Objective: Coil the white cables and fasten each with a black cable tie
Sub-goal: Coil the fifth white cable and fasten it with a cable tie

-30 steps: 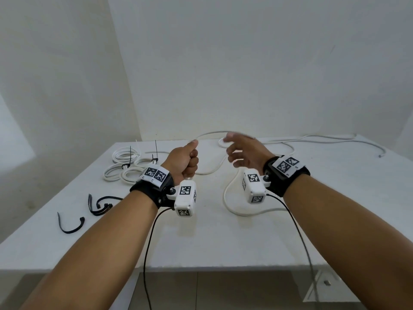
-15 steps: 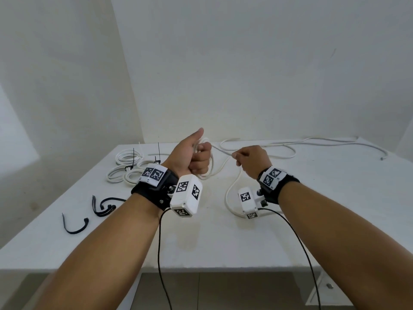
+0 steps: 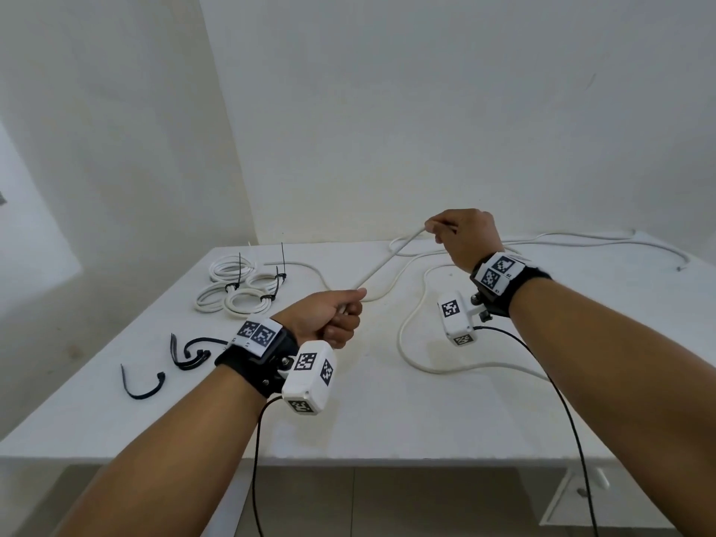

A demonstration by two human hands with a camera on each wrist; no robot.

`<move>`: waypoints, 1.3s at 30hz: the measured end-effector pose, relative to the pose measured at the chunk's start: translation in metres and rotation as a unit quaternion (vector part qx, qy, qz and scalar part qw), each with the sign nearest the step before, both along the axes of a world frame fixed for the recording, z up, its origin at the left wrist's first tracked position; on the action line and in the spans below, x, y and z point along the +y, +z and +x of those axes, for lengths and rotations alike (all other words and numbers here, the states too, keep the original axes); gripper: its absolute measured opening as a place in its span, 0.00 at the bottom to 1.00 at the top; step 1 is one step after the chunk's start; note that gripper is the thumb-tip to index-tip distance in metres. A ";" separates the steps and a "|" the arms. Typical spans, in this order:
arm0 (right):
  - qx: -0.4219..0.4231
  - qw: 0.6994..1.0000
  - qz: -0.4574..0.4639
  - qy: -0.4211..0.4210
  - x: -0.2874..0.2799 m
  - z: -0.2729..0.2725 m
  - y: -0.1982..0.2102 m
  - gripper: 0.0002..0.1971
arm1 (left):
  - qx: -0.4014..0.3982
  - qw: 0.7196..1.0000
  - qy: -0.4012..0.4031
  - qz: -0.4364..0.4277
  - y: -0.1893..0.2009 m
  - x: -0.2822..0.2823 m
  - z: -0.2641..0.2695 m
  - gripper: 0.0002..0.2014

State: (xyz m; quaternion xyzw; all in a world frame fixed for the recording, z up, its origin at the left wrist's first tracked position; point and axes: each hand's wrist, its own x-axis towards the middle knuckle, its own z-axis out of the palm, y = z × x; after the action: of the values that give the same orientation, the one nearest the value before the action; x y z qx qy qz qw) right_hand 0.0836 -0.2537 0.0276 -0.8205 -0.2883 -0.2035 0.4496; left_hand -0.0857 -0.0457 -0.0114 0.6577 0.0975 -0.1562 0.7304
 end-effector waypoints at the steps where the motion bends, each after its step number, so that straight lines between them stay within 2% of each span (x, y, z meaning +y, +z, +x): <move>1: 0.001 1.000 -0.001 -0.001 0.002 -0.001 -0.001 0.08 | -0.015 1.000 0.003 -0.018 0.002 0.000 -0.002 0.19; 5: 0.054 0.997 -0.062 -0.011 0.015 -0.010 -0.017 0.11 | -0.120 0.981 0.008 -0.153 0.027 -0.011 -0.006 0.20; 8: 0.124 0.986 -0.104 0.036 0.030 -0.026 -0.034 0.16 | -0.188 0.963 0.037 -0.189 0.048 -0.018 -0.003 0.23; 10: 0.144 0.975 -0.153 0.078 0.040 -0.039 -0.043 0.18 | -0.225 0.949 0.070 -0.210 0.055 -0.017 0.004 0.21; 12: 0.150 0.967 -0.178 0.099 0.045 -0.050 -0.047 0.19 | -0.252 0.940 0.128 -0.194 0.057 -0.015 0.013 0.21; 16: 0.141 0.951 -0.234 0.148 0.048 -0.072 -0.042 0.17 | -0.263 0.931 0.237 -0.086 0.047 -0.009 0.027 0.18; 18: 0.129 0.939 -0.258 0.186 0.050 -0.086 -0.037 0.15 | -0.269 0.928 0.249 0.066 0.038 -0.008 0.031 0.15; 20: 0.108 0.939 -0.252 0.207 0.051 -0.096 -0.029 0.13 | -0.254 0.907 0.207 0.263 0.030 -0.009 0.028 0.16; 21: 0.099 0.942 -0.238 0.215 0.051 -0.098 -0.023 0.11 | -0.239 0.894 0.178 0.334 0.026 -0.010 0.026 0.17; 23: 0.088 0.948 -0.202 0.231 0.048 -0.099 -0.013 0.07 | -0.228 0.875 0.121 0.410 0.023 -0.014 0.021 0.21; 25: 0.085 0.953 -0.166 0.240 0.044 -0.096 -0.009 0.05 | -0.230 0.868 0.085 0.431 0.024 -0.015 0.018 0.24; 31: 0.115 0.950 -0.077 0.280 0.036 -0.093 -0.008 0.02 | -0.204 0.903 0.028 0.378 0.038 -0.013 0.010 0.19; 35: 0.063 0.965 -0.028 0.255 0.035 -0.090 -0.007 0.05 | -0.174 0.957 0.010 0.234 0.040 -0.022 0.004 0.26; 39: 0.011 0.971 0.019 0.239 0.039 -0.089 -0.010 0.08 | -0.136 0.980 -0.033 0.142 0.041 -0.020 0.003 0.30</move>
State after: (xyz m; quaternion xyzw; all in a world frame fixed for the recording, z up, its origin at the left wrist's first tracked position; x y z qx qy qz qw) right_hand -0.0053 -0.2146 0.0181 -0.7214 -0.4669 -0.0870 0.5040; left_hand -0.0828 -0.0655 0.0292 0.7729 -0.0029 -0.0735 0.6302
